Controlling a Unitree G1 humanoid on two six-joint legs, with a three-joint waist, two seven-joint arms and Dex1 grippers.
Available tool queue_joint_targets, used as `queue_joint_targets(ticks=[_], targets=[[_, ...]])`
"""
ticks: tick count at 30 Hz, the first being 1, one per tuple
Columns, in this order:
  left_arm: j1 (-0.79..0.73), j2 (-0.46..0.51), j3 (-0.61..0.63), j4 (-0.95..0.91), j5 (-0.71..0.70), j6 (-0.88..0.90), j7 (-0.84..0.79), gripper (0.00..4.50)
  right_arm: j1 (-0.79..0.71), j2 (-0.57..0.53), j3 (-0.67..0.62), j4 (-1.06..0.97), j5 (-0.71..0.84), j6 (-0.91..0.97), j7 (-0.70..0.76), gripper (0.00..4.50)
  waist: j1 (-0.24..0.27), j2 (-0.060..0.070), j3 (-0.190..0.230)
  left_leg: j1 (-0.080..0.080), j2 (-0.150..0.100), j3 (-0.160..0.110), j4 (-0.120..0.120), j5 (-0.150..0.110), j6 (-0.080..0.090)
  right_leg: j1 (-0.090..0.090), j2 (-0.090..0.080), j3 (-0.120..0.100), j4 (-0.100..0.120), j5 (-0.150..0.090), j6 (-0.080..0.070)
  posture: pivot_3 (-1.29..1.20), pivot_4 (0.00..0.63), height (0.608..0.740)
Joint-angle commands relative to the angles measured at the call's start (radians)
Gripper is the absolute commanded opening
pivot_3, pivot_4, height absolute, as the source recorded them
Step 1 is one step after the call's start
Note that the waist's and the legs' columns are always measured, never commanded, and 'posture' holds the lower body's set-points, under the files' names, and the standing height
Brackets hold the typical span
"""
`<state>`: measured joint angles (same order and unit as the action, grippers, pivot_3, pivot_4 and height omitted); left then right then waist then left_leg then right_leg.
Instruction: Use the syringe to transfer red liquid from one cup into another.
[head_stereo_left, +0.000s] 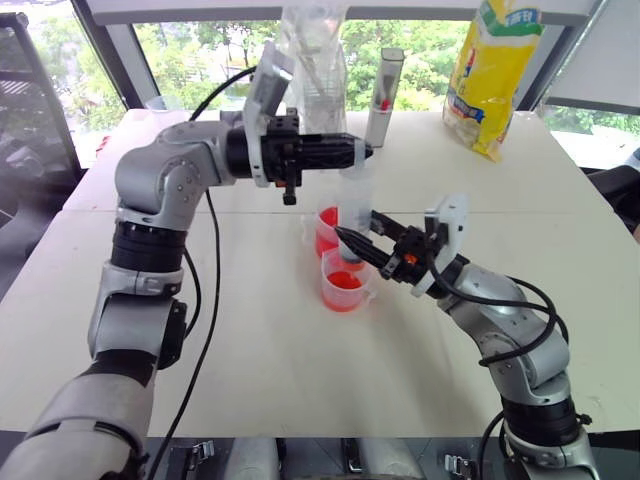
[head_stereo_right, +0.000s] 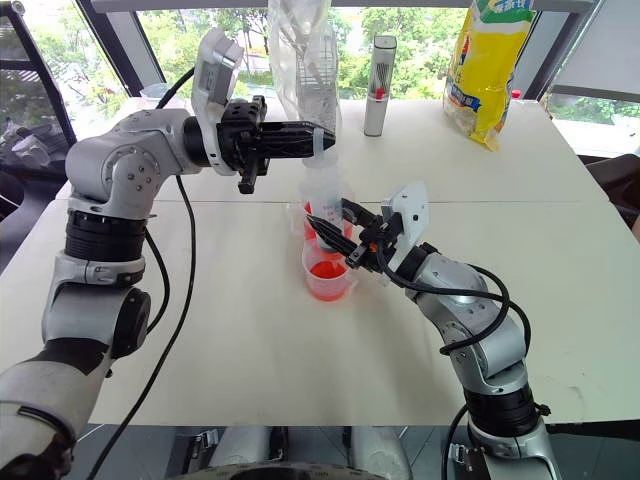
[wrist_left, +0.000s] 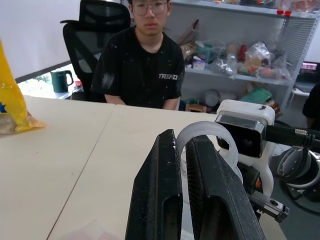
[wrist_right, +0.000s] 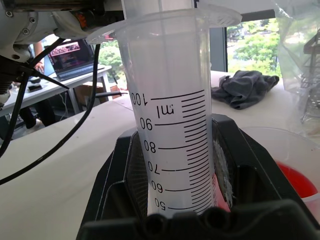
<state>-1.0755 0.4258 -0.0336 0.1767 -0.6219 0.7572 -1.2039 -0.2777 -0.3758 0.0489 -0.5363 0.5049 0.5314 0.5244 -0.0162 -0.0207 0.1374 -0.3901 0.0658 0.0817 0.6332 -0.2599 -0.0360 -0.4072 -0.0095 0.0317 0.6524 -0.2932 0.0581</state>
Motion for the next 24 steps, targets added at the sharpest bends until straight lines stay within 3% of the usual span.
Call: queue_joint_targets(ticks=[1, 24], targets=[[-0.013, 0.002, -0.013, -0.048, -0.014, 0.004, -0.02, 0.08, -0.016, 0.002, -0.007, -0.047, 0.017, -0.02, 0.008, 1.42, 0.0, 0.0, 0.0, 0.0, 0.0, 0.0, 0.0, 0.0, 0.0, 0.0, 0.0, 0.0, 0.0, 0.0, 0.0, 0.0, 0.15, 0.74], [0.07, 0.015, -0.07, -0.112, -0.006, 0.018, -0.049, 0.08, -0.115, -0.02, -0.065, -0.071, 0.103, 0.061, -0.02, 1.42, 0.0, 0.0, 0.0, 0.0, 0.0, 0.0, 0.0, 0.0, 0.0, 0.0, 0.0, 0.0, 0.0, 0.0, 0.0, 0.0, 0.15, 0.74]])
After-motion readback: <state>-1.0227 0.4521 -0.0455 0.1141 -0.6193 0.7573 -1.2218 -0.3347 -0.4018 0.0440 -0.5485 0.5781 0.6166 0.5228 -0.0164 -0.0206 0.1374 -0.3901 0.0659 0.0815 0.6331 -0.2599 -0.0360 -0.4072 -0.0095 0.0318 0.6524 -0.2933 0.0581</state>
